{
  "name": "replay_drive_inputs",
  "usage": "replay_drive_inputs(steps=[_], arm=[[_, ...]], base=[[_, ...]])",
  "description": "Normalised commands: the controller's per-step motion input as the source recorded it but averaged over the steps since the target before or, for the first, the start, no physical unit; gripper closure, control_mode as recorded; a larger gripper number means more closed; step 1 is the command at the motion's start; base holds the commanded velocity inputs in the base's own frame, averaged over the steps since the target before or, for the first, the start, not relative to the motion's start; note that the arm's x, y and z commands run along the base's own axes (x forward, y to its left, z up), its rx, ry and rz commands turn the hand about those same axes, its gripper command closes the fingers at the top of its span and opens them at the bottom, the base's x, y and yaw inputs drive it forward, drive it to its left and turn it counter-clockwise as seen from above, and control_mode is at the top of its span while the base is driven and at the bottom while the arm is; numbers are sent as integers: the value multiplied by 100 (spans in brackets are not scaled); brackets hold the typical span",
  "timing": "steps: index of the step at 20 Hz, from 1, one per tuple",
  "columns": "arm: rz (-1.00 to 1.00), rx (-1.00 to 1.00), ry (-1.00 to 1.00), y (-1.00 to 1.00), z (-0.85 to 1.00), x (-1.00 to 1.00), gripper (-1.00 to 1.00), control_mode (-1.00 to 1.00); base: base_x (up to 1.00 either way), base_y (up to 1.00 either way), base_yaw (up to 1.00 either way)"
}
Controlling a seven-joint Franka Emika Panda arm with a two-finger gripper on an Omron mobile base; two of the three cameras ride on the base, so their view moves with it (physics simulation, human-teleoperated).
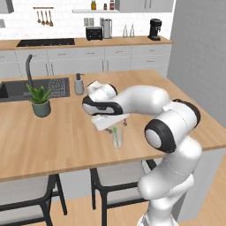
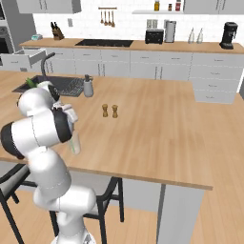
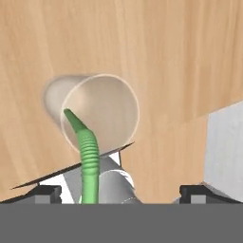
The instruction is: Take a straw from the drawer in front and place it inside the glass cup on the dining counter.
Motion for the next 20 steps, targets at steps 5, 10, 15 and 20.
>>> replay_drive_inputs(steps=[5,10,15,20], arm=[[2,39,0,0,5,0,-100,-100],[2,28,-6,0,59,-21,-100,-100],[0,10,-12,-23,97,-58,-100,-100],[0,0,-10,-58,81,-58,-100,-100]], base=[[0,0,0],[0,0,0],[0,0,0],[0,0,0]])
